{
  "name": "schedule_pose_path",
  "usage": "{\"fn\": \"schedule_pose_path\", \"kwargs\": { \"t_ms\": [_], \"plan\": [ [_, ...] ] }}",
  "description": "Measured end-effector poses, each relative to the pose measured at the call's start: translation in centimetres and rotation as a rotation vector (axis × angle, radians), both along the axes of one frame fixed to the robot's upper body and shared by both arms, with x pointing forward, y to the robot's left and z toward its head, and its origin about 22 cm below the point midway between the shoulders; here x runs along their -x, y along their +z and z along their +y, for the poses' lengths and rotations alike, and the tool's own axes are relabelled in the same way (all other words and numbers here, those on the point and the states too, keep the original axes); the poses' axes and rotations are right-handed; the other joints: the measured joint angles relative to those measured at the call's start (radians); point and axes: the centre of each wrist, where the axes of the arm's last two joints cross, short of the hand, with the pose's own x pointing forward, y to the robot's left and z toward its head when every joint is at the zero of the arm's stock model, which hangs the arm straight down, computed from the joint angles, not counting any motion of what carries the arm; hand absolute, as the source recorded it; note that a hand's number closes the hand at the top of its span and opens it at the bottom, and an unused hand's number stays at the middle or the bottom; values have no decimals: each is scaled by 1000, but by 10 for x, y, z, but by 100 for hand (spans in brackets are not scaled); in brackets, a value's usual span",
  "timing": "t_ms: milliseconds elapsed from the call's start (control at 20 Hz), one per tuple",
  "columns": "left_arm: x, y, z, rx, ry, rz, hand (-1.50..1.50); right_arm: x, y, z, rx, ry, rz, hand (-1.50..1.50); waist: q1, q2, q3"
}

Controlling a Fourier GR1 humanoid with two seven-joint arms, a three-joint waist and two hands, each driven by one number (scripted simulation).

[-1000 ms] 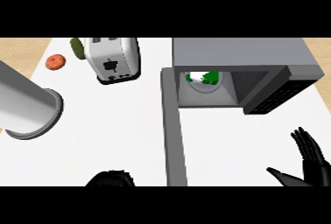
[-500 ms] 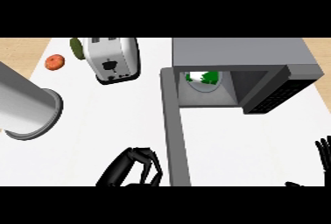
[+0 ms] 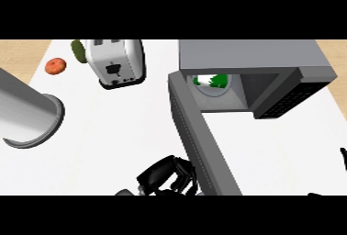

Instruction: Pick up the milk, place it into the microwave and close the microwave

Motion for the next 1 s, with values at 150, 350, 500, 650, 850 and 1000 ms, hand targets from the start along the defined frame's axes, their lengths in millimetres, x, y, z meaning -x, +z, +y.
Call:
{"fn": "schedule_pose_path", "kwargs": {
  "t_ms": [150, 350, 500, 650, 850, 1000],
  "plan": [
    [2, -10, -17, -16, -34, -22, 150, 1, 4, -1, 2, 27, -10, -150, -10, 2, -1],
    [5, -13, -35, 8, -32, -58, 150, -17, 15, 2, 0, 79, -47, -150, -23, 5, -1],
    [8, -15, -42, 24, 1, -74, 150, -23, 20, 7, -4, 116, -63, -150, -36, 7, -2],
    [9, -10, -52, 51, 19, -78, -150, -32, 30, 12, -6, 157, -88, -150, -57, 9, -3],
    [1, 3, -66, 81, 52, -99, 150, -40, 41, 15, -12, 197, -109, -150, -89, 13, -4],
    [-6, 13, -74, 90, 77, -121, 150, -48, 49, 19, -16, 233, -124, -150, -113, 16, -5]
  ]
}}
